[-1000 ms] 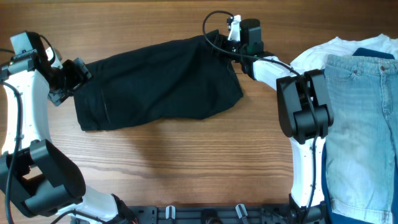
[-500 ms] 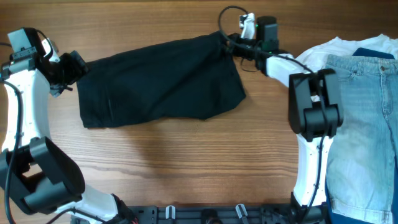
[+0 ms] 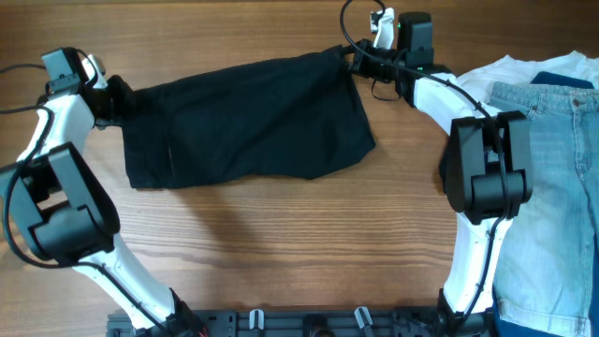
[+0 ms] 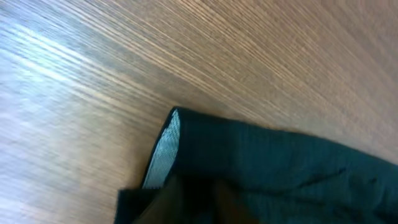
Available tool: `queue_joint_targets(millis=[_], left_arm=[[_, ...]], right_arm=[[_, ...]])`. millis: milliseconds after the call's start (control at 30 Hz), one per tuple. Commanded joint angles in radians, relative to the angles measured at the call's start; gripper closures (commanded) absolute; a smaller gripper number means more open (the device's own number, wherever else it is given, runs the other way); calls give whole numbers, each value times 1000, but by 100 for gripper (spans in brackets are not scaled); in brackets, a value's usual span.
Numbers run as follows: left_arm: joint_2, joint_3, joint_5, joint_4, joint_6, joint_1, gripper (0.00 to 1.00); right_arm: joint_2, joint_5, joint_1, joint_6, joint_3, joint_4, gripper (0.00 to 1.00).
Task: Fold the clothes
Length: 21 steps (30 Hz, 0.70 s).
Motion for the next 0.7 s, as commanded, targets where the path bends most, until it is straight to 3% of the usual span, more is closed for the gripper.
queue_joint_targets(millis=[0,367,533,667], left_arm=[[72,7,76,45,-62,-8,91],[174,7,56,156,-86,-9,96],[182,7,55,170,-108,-8,96],[182,7,55,181,-108,-8,94]], right_arm=[[-18,17,1,-21,9,2,96],[-19,53,0,-50,9,-29,96],[-89,245,-44,-100,9,-105,96],[-95,200,-89,-102,9,-122,96]])
